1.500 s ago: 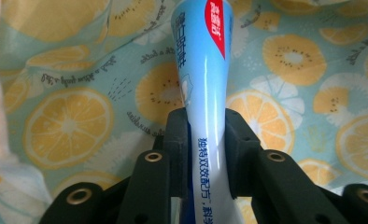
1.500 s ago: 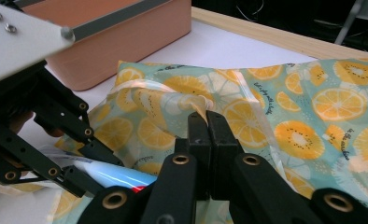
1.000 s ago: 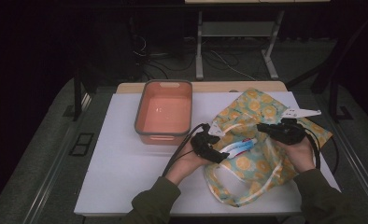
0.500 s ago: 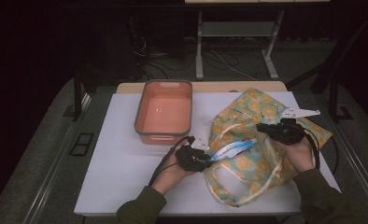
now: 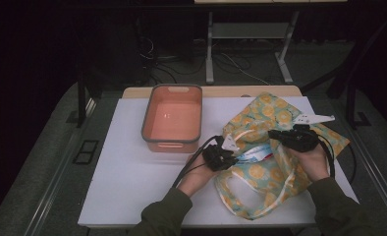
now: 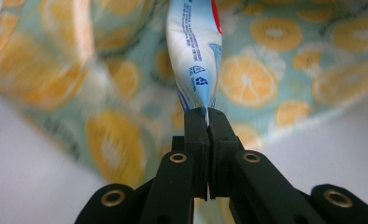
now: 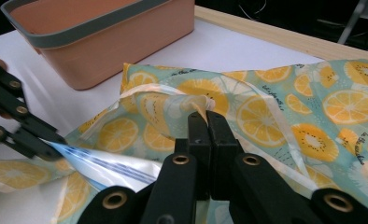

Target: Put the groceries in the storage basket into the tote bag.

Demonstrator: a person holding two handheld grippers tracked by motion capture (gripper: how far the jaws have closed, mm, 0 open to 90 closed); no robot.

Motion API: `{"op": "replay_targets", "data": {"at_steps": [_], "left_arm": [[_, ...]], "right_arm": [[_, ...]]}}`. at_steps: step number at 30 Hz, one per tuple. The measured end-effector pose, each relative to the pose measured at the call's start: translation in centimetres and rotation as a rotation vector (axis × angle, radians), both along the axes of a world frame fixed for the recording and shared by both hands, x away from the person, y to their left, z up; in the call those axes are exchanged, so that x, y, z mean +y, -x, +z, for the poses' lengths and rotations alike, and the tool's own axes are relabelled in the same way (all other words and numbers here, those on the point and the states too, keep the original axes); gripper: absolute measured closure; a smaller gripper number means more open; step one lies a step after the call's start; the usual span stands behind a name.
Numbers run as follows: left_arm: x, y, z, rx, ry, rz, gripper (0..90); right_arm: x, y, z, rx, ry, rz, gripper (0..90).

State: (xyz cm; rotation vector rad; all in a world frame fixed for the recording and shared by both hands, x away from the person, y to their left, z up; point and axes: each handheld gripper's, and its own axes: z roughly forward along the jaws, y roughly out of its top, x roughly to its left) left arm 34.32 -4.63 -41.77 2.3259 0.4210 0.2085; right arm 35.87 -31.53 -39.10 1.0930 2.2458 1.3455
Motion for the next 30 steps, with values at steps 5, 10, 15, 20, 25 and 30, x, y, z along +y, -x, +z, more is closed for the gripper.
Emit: {"op": "replay_targets", "data": {"at_steps": [5, 10, 15, 20, 25, 30], "left_arm": [[-2.5, -1.2, -0.6, 0.009, 0.017, 0.011, 88.2], [-4.1, -2.4, -1.0, 0.029, 0.059, 0.042, 88.0], [-4.7, -3.4, -1.1, 0.039, 0.068, 0.06, 87.5], [-3.8, -3.2, -0.7, 0.044, 0.113, 0.072, 77.6], [-1.0, -1.9, 0.7, 0.042, 0.15, 0.067, 57.1], [2.2, 0.2, 1.7, 0.011, 0.162, 0.067, 47.3]], "right_arm": [[0.1, 0.0, 0.0, -0.001, -0.001, 0.005, 89.4], [0.1, 0.0, 0.0, 0.0, 0.001, 0.009, 89.4], [0.2, 0.0, 0.0, 0.001, -0.001, 0.011, 89.4], [0.1, 0.2, 0.2, -0.002, -0.007, 0.014, 89.4], [0.3, 1.2, 0.8, -0.013, -0.012, 0.052, 89.4], [1.2, 2.5, 1.1, -0.017, -0.006, 0.105, 89.4]]}}
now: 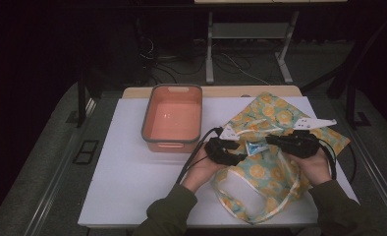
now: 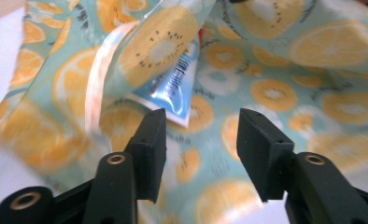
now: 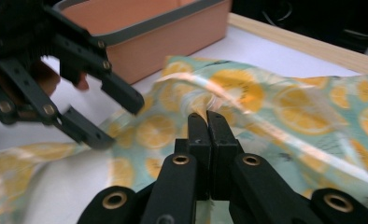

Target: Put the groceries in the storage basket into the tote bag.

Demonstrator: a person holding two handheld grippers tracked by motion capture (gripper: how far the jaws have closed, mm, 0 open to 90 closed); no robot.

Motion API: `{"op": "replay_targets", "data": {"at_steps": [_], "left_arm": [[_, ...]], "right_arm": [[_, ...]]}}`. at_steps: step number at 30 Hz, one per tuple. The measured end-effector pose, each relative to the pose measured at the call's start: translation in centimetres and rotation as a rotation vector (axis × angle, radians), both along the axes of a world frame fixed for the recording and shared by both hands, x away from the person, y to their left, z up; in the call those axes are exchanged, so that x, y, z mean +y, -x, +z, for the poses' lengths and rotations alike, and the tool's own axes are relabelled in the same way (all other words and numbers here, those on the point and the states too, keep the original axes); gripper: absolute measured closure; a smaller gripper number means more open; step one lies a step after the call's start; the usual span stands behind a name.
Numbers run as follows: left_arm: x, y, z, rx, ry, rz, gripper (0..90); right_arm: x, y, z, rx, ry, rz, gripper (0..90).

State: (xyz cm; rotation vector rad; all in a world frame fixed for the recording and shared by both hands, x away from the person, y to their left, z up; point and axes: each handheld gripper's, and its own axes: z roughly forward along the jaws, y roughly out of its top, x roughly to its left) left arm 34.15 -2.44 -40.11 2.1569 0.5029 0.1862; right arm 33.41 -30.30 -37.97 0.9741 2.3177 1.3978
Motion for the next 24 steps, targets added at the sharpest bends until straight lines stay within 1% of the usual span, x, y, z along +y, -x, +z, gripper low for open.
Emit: {"op": "replay_targets", "data": {"at_steps": [3, 6, 8, 10, 13, 15, 16, 18, 20, 21, 22, 23, 24], "left_arm": [[1.8, 1.1, 0.2, -0.004, 0.001, -0.002, 43.3], [3.4, 2.0, 0.0, 0.01, 0.008, 0.009, 37.3], [4.4, 2.6, -0.4, 0.021, 0.008, 0.013, 35.3], [5.2, 3.1, -0.8, 0.026, -0.012, 0.024, 33.9], [6.5, 3.4, -1.4, 0.05, -0.026, 0.039, 33.3], [7.0, 3.6, -1.7, 0.056, -0.034, 0.051, 33.2], [7.2, 3.6, -1.8, 0.061, -0.035, 0.055, 33.1], [7.4, 3.6, -2.0, 0.059, -0.045, 0.064, 32.7], [7.4, 3.4, -2.0, 0.063, -0.038, 0.074, 32.6], [7.4, 3.3, -2.0, 0.06, -0.035, 0.079, 32.5], [7.3, 3.3, -2.0, 0.061, -0.035, 0.084, 32.5], [7.2, 3.2, -2.0, 0.061, -0.042, 0.086, 32.5], [7.1, 3.1, -2.1, 0.057, -0.043, 0.09, 32.3]], "right_arm": [[0.8, 0.8, -0.1, 0.005, 0.019, 0.038, 89.4], [1.6, 1.6, -0.4, 0.016, 0.035, 0.073, 89.4], [2.2, 2.1, -0.9, 0.03, 0.064, 0.1, 89.4], [2.7, 2.6, -1.7, 0.05, 0.093, 0.126, 89.4], [3.5, 3.1, -3.1, 0.085, 0.153, 0.158, 89.3], [4.0, 3.2, -4.0, 0.11, 0.185, 0.172, 89.3], [4.2, 3.2, -4.5, 0.12, 0.205, 0.178, 89.3], [4.7, 3.1, -5.3, 0.139, 0.234, 0.184, 89.1], [5.1, 3.1, -5.9, 0.151, 0.27, 0.189, 88.1], [5.2, 3.1, -6.1, 0.151, 0.281, 0.185, 84.3], [5.2, 3.2, -6.1, 0.151, 0.274, 0.18, 78.4], [5.2, 3.4, -5.9, 0.145, 0.265, 0.173, 71.2], [5.0, 3.5, -5.6, 0.145, 0.25, 0.161, 65.9]]}}
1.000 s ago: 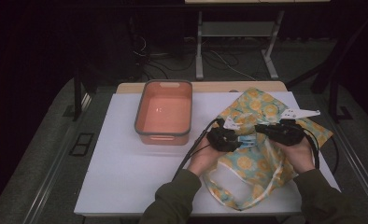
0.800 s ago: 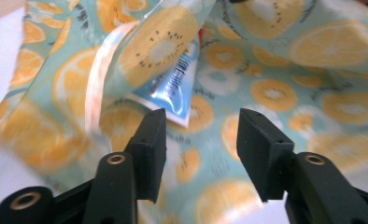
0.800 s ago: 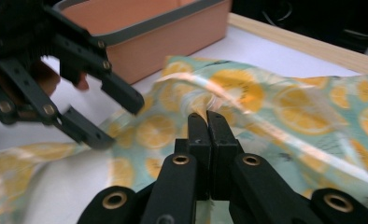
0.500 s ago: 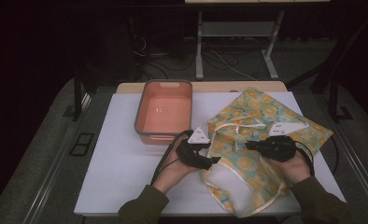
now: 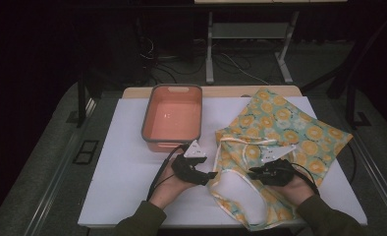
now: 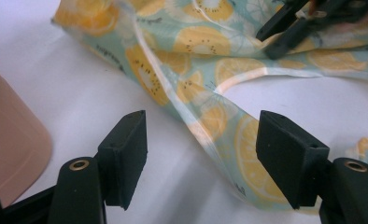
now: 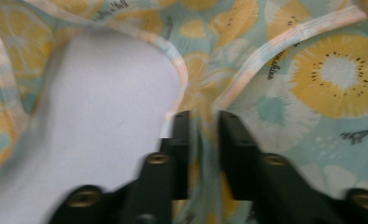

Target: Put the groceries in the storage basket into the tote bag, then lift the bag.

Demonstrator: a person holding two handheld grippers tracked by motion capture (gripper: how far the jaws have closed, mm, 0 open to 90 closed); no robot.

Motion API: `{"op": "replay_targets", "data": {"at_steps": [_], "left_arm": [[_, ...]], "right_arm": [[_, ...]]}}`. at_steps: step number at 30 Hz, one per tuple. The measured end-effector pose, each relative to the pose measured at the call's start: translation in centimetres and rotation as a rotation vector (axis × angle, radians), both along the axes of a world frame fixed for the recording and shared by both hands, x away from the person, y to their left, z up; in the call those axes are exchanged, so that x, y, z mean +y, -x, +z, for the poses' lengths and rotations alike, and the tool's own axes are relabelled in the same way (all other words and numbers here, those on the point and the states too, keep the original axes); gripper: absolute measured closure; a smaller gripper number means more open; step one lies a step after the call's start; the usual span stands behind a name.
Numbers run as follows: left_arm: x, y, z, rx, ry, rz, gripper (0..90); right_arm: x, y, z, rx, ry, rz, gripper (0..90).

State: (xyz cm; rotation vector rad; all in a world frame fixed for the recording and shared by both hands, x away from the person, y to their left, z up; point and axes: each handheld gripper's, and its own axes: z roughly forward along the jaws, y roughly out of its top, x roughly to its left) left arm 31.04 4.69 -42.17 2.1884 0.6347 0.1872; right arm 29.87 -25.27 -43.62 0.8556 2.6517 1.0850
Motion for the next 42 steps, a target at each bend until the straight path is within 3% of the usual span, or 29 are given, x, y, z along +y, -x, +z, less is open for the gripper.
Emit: {"op": "replay_targets", "data": {"at_steps": [3, 6, 10, 13, 16, 18, 20, 23, 27, 29, 31, 33, 36, 42], "left_arm": [[-0.4, -0.2, 0.0, -0.004, 0.001, 0.015, 32.0], [-0.9, -0.6, 0.0, -0.003, 0.005, 0.025, 31.9], [-1.9, -1.3, -0.5, 0.021, -0.01, 0.014, 31.5], [-2.7, -1.7, -1.3, 0.045, -0.04, 0.013, 31.7], [-3.2, -2.2, -2.2, 0.062, -0.078, 0.014, 31.9], [-3.5, -2.4, -2.6, 0.063, -0.085, 0.008, 31.9], [-3.7, -2.4, -2.7, 0.04, -0.097, -0.003, 33.3], [-3.5, -2.4, -2.7, 0.001, -0.117, -0.004, 46.6], [-3.6, -2.2, -2.7, 0.015, -0.097, -0.05, 82.2], [-3.6, -2.1, -2.5, 0.003, -0.107, -0.054, 88.3], [-3.3, -2.2, -2.3, 0.009, -0.077, -0.044, 89.0], [-2.8, -2.2, -1.6, -0.011, -0.04, -0.028, 89.2], [-1.8, -2.3, -0.3, -0.04, 0.041, 0.004, 89.2], [-1.1, -2.2, 1.3, -0.094, 0.106, 0.027, 89.3]], "right_arm": [[-0.6, 1.1, 1.0, -0.023, -0.047, -0.008, 56.6], [-1.2, 2.4, 1.8, -0.042, -0.07, -0.013, 52.9], [-1.5, 3.7, 1.8, -0.022, -0.088, 0.02, 52.8], [-1.2, 4.3, 0.9, 0.005, -0.05, 0.04, 49.9], [-0.8, 4.4, -0.1, 0.007, 0.026, 0.041, 46.4], [-0.6, 4.3, -0.5, 0.012, 0.04, 0.041, 44.6], [-0.5, 4.2, -0.9, -0.002, 0.086, 0.038, 46.6], [-0.8, 4.0, -0.9, -0.011, 0.081, 0.026, 61.3], [-1.0, 3.7, -0.9, -0.015, 0.079, 0.028, 85.4], [-1.0, 3.6, -0.9, -0.024, 0.088, 0.032, 89.6], [-1.0, 3.5, -0.8, -0.025, 0.089, 0.037, 90.0], [-1.0, 3.4, -0.6, -0.051, 0.1, 0.025, 90.0], [-1.3, 3.1, 0.3, -0.105, 0.066, -0.002, 90.0], [-2.1, 1.8, 2.0, -0.192, 0.007, -0.061, 90.0]]}}
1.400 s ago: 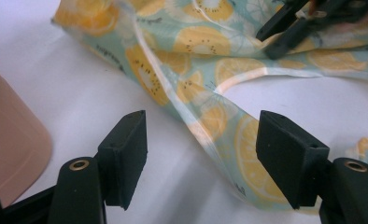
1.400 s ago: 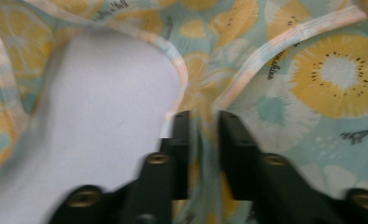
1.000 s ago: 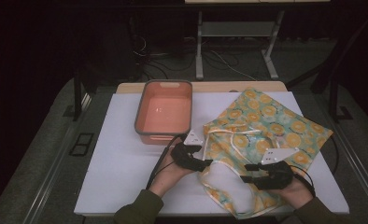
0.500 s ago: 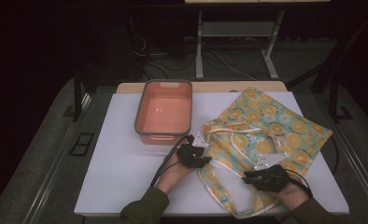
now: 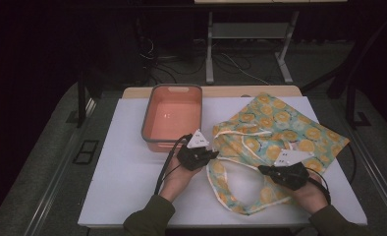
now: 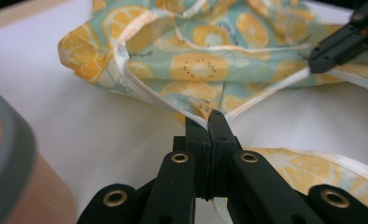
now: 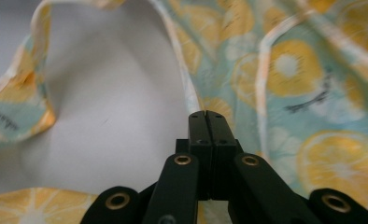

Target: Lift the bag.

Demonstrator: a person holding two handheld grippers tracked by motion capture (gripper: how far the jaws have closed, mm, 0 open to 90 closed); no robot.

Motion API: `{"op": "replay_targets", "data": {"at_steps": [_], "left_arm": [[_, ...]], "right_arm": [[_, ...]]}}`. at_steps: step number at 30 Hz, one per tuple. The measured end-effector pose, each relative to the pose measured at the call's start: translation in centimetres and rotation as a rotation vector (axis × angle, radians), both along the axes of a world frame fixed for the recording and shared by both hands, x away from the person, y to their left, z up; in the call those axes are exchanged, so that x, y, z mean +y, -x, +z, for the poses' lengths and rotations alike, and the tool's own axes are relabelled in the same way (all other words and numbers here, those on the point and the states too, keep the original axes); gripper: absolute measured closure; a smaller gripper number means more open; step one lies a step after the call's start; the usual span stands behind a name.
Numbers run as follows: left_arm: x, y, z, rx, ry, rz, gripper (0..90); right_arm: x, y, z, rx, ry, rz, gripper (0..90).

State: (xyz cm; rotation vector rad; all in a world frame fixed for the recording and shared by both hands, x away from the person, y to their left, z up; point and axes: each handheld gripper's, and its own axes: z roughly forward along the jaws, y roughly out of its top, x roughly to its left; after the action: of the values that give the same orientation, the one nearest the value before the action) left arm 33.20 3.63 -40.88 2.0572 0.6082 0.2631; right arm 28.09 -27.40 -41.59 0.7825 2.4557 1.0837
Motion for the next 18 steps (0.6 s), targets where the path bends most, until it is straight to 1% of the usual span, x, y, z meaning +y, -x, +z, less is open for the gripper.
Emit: {"op": "replay_targets", "data": {"at_steps": [5, 8, 10, 13, 14, 15, 18], "left_arm": [[0.4, 0.0, 1.5, -0.04, 0.041, 0.005, 89.3], [0.7, -0.1, 2.5, -0.065, 0.077, 0.017, 89.3], [0.9, -0.3, 3.1, -0.081, 0.09, 0.027, 89.3], [1.0, -0.6, 4.1, -0.106, 0.123, 0.041, 89.3], [1.1, -0.7, 4.5, -0.114, 0.131, 0.043, 89.3], [1.1, -0.9, 4.9, -0.125, 0.138, 0.044, 89.3], [1.1, -1.2, 6.0, -0.148, 0.156, 0.048, 89.3]], "right_arm": [[-0.8, -0.8, 1.4, -0.052, -0.068, -0.036, 90.0], [-1.0, -1.2, 2.2, -0.087, -0.093, -0.048, 90.0], [-1.1, -1.6, 2.8, -0.11, -0.109, -0.059, 90.0], [-1.1, -2.2, 3.8, -0.146, -0.128, -0.074, 90.0], [-1.0, -2.4, 4.2, -0.154, -0.134, -0.08, 90.0], [-1.1, -2.6, 4.6, -0.173, -0.137, -0.083, 90.0], [-1.2, -3.2, 5.9, -0.202, -0.173, -0.101, 90.0]]}}
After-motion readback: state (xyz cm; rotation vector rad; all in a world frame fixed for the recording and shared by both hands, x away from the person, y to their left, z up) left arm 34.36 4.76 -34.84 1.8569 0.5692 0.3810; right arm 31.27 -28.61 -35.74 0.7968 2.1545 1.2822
